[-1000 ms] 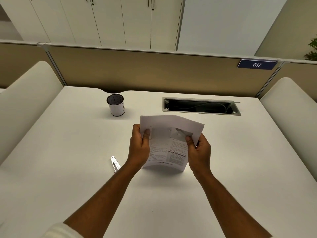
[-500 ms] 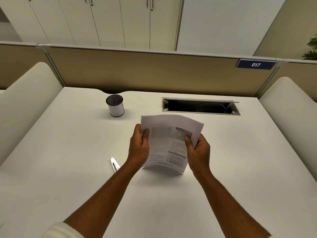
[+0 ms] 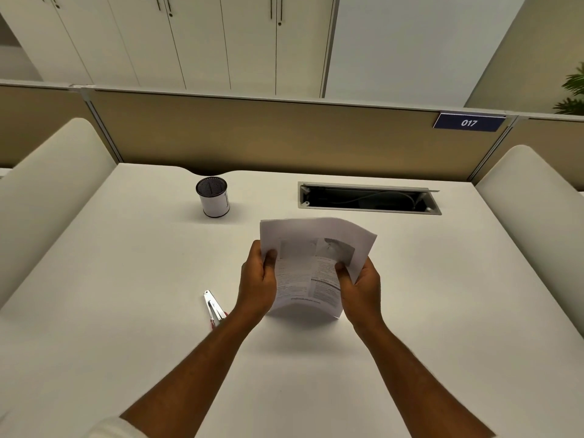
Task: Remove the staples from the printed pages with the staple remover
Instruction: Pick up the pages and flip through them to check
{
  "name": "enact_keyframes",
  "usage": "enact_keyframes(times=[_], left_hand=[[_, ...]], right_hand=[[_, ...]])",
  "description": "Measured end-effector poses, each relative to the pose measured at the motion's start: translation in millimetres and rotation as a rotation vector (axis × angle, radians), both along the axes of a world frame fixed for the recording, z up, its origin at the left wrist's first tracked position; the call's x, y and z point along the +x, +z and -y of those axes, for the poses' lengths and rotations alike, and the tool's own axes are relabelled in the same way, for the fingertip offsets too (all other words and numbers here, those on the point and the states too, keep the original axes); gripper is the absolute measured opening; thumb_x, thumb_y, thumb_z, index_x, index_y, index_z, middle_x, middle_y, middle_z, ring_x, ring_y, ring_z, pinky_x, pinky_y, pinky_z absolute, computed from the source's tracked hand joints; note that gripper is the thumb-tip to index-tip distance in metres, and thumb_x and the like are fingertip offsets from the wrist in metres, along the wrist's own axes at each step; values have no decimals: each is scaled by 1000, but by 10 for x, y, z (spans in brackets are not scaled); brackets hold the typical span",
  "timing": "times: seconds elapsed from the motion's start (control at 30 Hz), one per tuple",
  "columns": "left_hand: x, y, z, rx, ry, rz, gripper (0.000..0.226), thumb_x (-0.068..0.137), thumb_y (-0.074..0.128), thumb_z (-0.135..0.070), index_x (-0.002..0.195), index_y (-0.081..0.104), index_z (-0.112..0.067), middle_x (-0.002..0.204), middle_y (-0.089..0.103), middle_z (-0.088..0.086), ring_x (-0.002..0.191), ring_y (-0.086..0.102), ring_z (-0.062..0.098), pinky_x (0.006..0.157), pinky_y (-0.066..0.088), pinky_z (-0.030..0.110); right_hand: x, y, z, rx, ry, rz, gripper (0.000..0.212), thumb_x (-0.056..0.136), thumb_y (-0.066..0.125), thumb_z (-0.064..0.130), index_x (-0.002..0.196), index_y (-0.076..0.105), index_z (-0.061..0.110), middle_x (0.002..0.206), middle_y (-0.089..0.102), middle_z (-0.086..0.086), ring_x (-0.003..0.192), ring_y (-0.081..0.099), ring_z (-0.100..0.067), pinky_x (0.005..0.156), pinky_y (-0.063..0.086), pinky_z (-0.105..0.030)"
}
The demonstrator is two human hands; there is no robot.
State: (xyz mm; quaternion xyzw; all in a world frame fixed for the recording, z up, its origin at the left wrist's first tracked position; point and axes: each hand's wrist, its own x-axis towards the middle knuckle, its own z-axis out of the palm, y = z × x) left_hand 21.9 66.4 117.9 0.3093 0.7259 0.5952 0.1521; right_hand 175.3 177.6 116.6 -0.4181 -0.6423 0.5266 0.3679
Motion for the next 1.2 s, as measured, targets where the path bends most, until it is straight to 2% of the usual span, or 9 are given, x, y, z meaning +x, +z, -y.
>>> enact_keyframes(times=[0.13, 0.37, 0.47, 0.63, 0.73, 0.83, 0.9, 1.1, 1.2], left_hand=[[-55, 68, -14, -10, 89, 43, 12, 106, 41, -20, 110, 52, -18, 95, 66, -15, 80, 66, -7, 57, 51, 10], [-187, 72, 3, 2, 234, 384, 14, 106, 42, -20, 109, 55, -21, 102, 67, -5, 93, 65, 13, 64, 49, 27], [-214, 39, 54, 19, 280, 469, 14, 106, 43, -18, 109, 56, -20, 105, 68, 2, 94, 66, 17, 66, 51, 28], [-192, -68, 90, 74, 347, 600, 20, 106, 43, -17, 123, 53, -15, 122, 64, 13, 109, 65, 30, 92, 57, 46], [-78, -86, 87, 242, 282, 725, 21, 106, 44, -12, 123, 55, -18, 111, 69, 6, 102, 68, 26, 78, 59, 35], [-175, -26, 116, 441, 159, 847, 29, 102, 50, -8, 130, 55, -15, 114, 70, 9, 100, 69, 25, 85, 58, 43], [-413, 45, 205, 453, 117, 797, 28, 98, 58, -7, 125, 60, -14, 109, 71, 11, 93, 67, 24, 81, 55, 40], [-587, 42, 361, -126, -197, 249, 40, 82, 80, -16, 120, 67, -14, 110, 76, 5, 98, 73, 24, 85, 59, 42], [-323, -114, 293, -175, -37, 85, 34, 88, 75, -17, 120, 66, -12, 108, 73, 3, 96, 70, 22, 83, 59, 41]], right_hand=[[82, 17, -88, -5, 26, 5, 24, 96, 69, 21, 117, 59, 18, 107, 73, 0, 95, 74, -20, 79, 64, -34], [342, -39, -196, -151, 134, 50, 32, 86, 80, 36, 112, 67, 24, 103, 79, 7, 86, 77, -16, 69, 57, -25], [488, -124, -192, -319, 107, -38, 47, 76, 87, 40, 114, 69, 20, 102, 80, 0, 91, 77, -26, 72, 57, -33], [594, -287, -48, -751, 120, -372, 44, 77, 81, 13, 120, 71, 10, 114, 75, -18, 98, 75, -35, 77, 62, -44], [472, -289, 71, -684, 96, -440, 50, 77, 79, 3, 124, 66, 11, 117, 75, -14, 101, 75, -31, 76, 62, -44], [419, -246, 28, -533, -55, -414, 41, 80, 78, -1, 117, 68, 13, 110, 78, -9, 95, 77, -27, 74, 62, -40], [468, -228, -69, -403, -96, -323, 34, 82, 79, -1, 110, 71, 17, 103, 79, -5, 92, 77, -26, 75, 62, -42], [544, -170, -233, -165, -83, -166, 24, 84, 80, 9, 101, 71, 23, 95, 80, 7, 88, 77, -15, 66, 59, -21], [474, -188, -164, -78, -113, -122, 20, 86, 81, 16, 101, 72, 25, 94, 79, 8, 87, 76, -10, 68, 60, -22]])
